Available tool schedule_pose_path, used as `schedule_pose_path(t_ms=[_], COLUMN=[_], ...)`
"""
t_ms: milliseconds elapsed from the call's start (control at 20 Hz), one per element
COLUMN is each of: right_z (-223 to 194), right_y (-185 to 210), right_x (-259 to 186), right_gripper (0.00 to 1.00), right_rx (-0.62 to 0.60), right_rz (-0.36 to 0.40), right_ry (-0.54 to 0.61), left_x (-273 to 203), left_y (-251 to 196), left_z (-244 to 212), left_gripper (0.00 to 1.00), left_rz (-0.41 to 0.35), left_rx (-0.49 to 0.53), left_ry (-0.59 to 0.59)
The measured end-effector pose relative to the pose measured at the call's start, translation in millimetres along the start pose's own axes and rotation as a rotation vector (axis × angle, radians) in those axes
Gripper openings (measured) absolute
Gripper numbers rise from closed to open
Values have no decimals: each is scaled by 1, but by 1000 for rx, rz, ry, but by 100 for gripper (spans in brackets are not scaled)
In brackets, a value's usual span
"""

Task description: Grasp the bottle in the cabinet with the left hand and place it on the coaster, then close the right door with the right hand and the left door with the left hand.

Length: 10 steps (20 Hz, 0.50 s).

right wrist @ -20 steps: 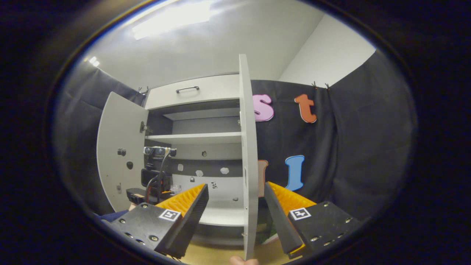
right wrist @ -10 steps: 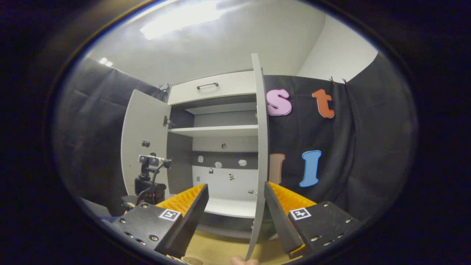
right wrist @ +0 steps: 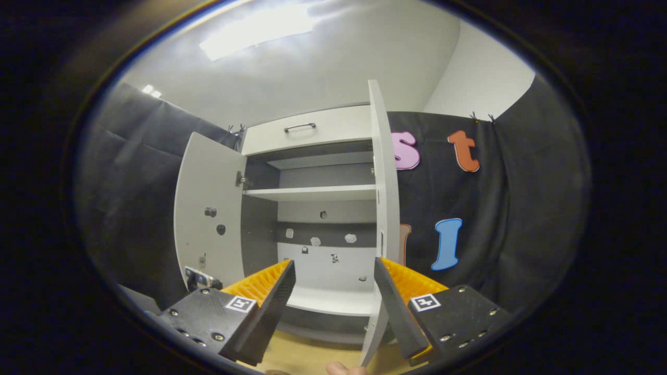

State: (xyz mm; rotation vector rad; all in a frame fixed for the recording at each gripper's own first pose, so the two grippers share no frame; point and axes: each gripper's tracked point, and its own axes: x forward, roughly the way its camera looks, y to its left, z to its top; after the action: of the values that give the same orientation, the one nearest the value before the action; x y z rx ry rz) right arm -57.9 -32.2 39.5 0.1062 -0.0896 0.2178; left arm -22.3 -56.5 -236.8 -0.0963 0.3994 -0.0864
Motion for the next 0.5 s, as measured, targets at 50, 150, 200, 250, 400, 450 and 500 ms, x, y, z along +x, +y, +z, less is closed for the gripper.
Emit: schedule_pose_path(t_ms=[50, 150, 200, 250, 400, 450, 500], right_z=[1, 4, 4, 5, 5, 5, 5], right_y=[2, 5, 6, 7, 10, 11, 12], right_x=[-1, -2, -2, -3, -4, -5, -6], right_gripper=[92, 92, 92, 92, 92, 92, 92], right_rx=[4, 6, 5, 4, -2, -5, -7], right_rz=[-1, -3, -4, -5, -9, -11, -12], right_ry=[-4, -18, -23, -27, -36, -37, -38], left_x=[1, 0, 1, 1, -1, -3, -3], left_y=[0, 3, 5, 5, -3, -8, -8], left_z=[-14, -40, -53, -69, -106, -119, -128], left_gripper=[49, 49, 49, 49, 49, 49, 49], left_rz=[-20, -48, -57, -69, -129, -154, -164], left_rx=[-7, -21, -26, -32, -72, -94, -108], left_ry=[17, 37, 55, 78, 137, 160, 171])
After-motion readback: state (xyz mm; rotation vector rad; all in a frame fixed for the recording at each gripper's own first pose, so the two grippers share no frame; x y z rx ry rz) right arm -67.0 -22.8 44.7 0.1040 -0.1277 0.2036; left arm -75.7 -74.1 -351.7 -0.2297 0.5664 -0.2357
